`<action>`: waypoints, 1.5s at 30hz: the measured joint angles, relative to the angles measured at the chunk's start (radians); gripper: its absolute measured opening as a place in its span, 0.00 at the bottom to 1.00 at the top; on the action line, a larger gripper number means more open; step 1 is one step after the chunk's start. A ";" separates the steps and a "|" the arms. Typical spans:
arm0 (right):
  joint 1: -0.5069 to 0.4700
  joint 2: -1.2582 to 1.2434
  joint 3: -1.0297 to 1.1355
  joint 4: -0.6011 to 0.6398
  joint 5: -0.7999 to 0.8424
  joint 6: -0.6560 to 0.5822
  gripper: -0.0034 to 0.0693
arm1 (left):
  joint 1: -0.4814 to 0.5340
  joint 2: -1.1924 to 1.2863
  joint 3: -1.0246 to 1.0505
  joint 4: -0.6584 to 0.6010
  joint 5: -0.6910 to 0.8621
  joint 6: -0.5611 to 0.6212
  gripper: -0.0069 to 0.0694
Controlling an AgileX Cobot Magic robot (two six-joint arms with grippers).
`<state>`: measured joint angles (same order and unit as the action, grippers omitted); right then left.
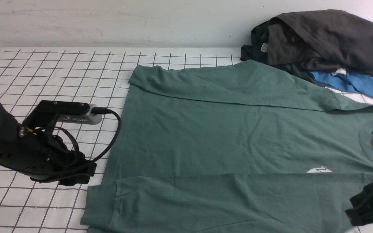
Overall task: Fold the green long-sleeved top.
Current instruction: Use the left arm to clamp the cuff closest to it, then use the left arm to drag and place the cuff at the centered position on the left edge of the fabric
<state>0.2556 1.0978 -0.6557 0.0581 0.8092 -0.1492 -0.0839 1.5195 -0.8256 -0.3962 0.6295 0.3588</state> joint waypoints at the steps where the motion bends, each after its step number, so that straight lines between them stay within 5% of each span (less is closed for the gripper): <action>1: 0.000 0.006 -0.002 0.003 -0.019 -0.001 0.03 | 0.000 0.020 -0.007 0.002 0.000 0.001 0.48; 8: 0.000 0.015 -0.006 0.013 -0.099 -0.007 0.03 | -0.026 0.153 -0.033 0.028 -0.044 -0.021 0.39; 14: 0.000 0.015 -0.006 0.018 -0.108 -0.007 0.03 | -0.066 0.209 -0.046 0.153 -0.059 -0.152 0.37; 21: 0.000 0.015 -0.006 0.025 -0.112 -0.007 0.03 | -0.163 0.193 -0.067 0.313 -0.055 -0.184 0.12; 24: 0.000 0.015 -0.006 0.025 -0.113 -0.007 0.03 | -0.183 0.158 -0.109 0.331 -0.036 -0.184 0.09; 34: 0.000 0.015 -0.006 0.002 -0.122 -0.008 0.03 | -0.191 0.075 -0.416 0.396 -0.022 -0.175 0.08; 45: 0.000 0.015 -0.006 0.002 -0.136 -0.009 0.03 | -0.159 0.485 -0.698 0.430 -0.055 -0.236 0.15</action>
<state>0.2556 1.1130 -0.6617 0.0601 0.6727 -0.1582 -0.2428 2.0048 -1.5236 0.0333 0.5742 0.1227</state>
